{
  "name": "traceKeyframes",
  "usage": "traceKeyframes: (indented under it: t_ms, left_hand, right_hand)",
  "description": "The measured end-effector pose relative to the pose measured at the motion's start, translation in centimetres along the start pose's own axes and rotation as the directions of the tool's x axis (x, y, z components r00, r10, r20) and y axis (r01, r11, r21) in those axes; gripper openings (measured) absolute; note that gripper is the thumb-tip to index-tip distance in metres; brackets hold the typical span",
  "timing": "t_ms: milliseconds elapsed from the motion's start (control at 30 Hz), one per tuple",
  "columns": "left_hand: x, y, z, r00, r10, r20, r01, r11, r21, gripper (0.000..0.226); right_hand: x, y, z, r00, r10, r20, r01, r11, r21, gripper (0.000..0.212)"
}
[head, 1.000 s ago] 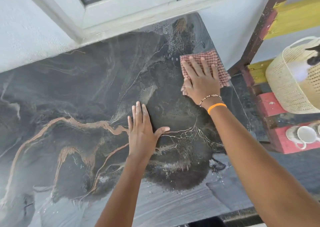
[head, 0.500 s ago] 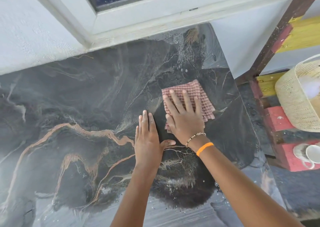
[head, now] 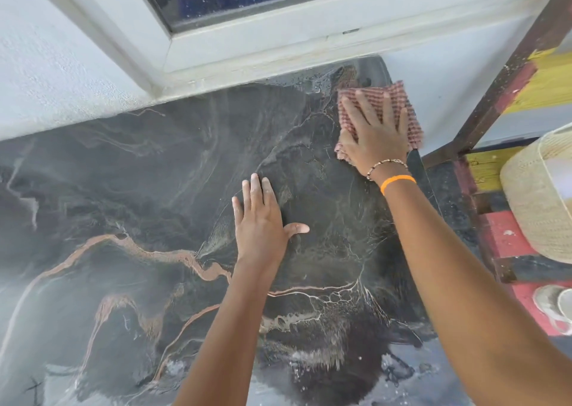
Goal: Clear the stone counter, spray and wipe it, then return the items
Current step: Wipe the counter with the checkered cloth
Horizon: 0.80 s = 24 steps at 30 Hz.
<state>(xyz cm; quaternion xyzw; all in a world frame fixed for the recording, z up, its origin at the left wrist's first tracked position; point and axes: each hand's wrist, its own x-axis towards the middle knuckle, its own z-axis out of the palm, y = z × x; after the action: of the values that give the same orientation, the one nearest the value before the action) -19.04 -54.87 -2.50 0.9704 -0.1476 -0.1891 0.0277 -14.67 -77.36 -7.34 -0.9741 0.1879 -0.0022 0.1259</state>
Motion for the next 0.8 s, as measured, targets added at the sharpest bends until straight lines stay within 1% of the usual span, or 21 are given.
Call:
traceKeyframes:
  t_ms: [67,100,167,267,367,467,567,633,700,767,800]
  left_hand:
    - [0.5,0.2,-0.3,1.0,0.002,0.024,-0.002,1.0,-0.024,0.107]
    - [0.5,0.3,-0.3,1.0,0.008,0.025,-0.007,0.999,-0.038,0.107]
    - [0.3,0.3,-0.2,1.0,0.016,0.025,-0.014,0.998,-0.067,0.107]
    - [0.3,0.1,0.0,0.999,0.022,0.025,-0.02,0.997,-0.071,0.107]
    - [0.4,0.2,0.1,1.0,0.007,0.029,-0.005,0.997,-0.079,0.109]
    - [0.7,0.3,0.3,0.999,-0.008,0.034,0.011,0.996,-0.084,0.111]
    - [0.8,0.1,0.4,0.999,-0.006,0.034,0.008,0.997,-0.081,0.111]
    - [0.8,0.0,0.4,0.999,-0.003,0.039,0.007,0.996,-0.088,0.111]
    - [0.8,0.1,0.3,0.999,-0.004,0.046,0.008,0.996,-0.094,0.111]
    - [0.8,0.2,0.2,0.999,-0.008,0.053,0.013,0.996,-0.092,0.112]
    - [0.8,0.2,0.1,0.998,-0.01,0.056,0.015,0.995,-0.094,0.112]
  right_hand:
    - [-1.5,1.4,0.0,0.994,0.103,-0.029,-0.103,0.995,0.004,0.057]
    - [-2.5,1.5,0.2,0.991,0.128,-0.044,-0.128,0.992,0.003,0.057]
    - [-4.5,0.5,0.7,0.99,0.131,-0.053,-0.132,0.991,-0.014,0.057]
    - [-5.5,-2.2,1.2,0.999,0.048,-0.019,-0.049,0.998,-0.039,0.058]
    - [-3.1,-6.4,1.6,0.989,-0.141,0.035,0.143,0.988,-0.053,0.057]
    - [1.6,-11.4,2.2,0.942,-0.318,0.107,0.324,0.945,-0.043,0.057]
    - [5.4,-15.5,2.7,0.888,-0.425,0.173,0.437,0.899,-0.034,0.057]
    - [6.2,-16.6,2.8,0.88,-0.44,0.176,0.451,0.892,-0.026,0.056]
    - [6.1,-16.4,2.8,0.887,-0.435,0.158,0.443,0.897,-0.015,0.055]
    - [6.2,-14.7,2.5,0.913,-0.388,0.126,0.392,0.92,-0.004,0.055]
    - [6.5,-13.4,2.2,0.937,-0.333,0.101,0.334,0.942,0.004,0.055]
